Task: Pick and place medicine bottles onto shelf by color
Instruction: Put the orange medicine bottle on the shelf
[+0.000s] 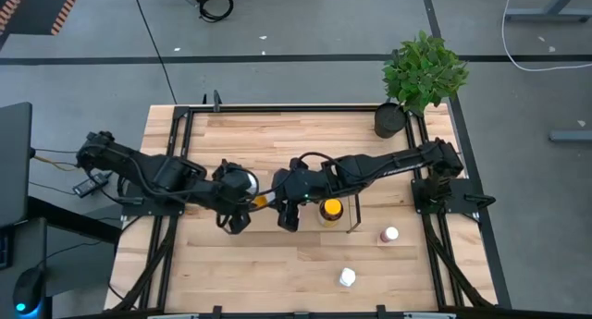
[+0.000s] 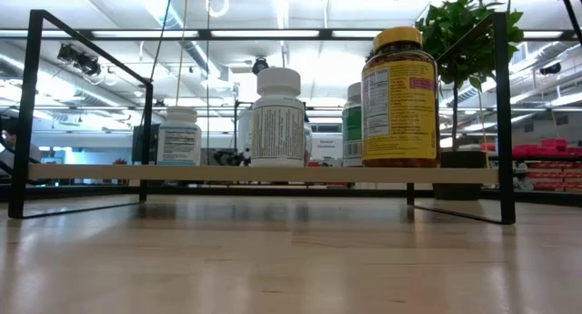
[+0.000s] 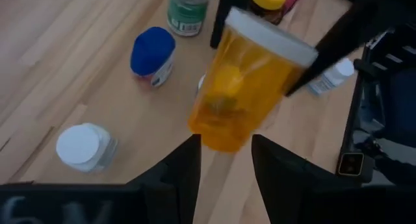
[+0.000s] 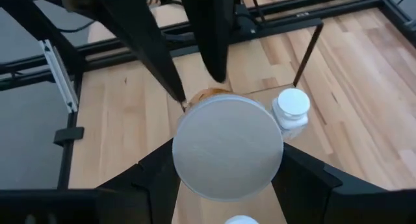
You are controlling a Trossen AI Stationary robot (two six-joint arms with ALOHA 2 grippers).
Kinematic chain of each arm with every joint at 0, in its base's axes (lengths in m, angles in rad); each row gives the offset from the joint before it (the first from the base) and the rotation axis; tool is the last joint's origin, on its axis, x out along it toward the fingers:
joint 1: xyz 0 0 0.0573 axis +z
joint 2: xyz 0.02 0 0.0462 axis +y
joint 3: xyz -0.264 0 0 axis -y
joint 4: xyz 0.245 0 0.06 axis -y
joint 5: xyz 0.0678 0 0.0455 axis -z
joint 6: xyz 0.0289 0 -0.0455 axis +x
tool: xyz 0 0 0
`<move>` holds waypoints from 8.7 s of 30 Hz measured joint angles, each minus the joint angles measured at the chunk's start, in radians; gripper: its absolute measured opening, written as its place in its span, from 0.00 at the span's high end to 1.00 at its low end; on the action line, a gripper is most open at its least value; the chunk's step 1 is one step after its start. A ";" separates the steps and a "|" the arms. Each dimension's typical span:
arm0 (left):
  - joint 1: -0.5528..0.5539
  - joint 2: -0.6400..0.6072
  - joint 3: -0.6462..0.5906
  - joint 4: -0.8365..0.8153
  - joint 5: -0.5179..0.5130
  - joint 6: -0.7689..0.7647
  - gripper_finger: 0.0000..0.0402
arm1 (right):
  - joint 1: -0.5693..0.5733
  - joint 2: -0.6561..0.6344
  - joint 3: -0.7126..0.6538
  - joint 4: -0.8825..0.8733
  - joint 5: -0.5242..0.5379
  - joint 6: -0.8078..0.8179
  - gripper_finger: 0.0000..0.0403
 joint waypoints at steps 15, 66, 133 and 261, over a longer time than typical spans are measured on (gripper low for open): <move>0.005 0.003 0.000 0.093 -0.003 0.035 0.65 | 0.011 -0.002 0.000 0.125 0.036 0.023 0.47; 0.127 -0.062 0.001 0.166 0.049 -0.294 0.13 | 0.039 -0.002 0.001 -0.020 0.145 -0.009 0.48; 0.228 0.060 0.002 0.197 0.124 -0.382 0.26 | -0.018 0.000 -0.001 -0.098 0.103 -0.106 0.48; 0.202 0.014 0.000 0.183 0.180 -0.386 0.50 | -0.009 -0.008 0.002 -0.219 0.147 -0.112 0.42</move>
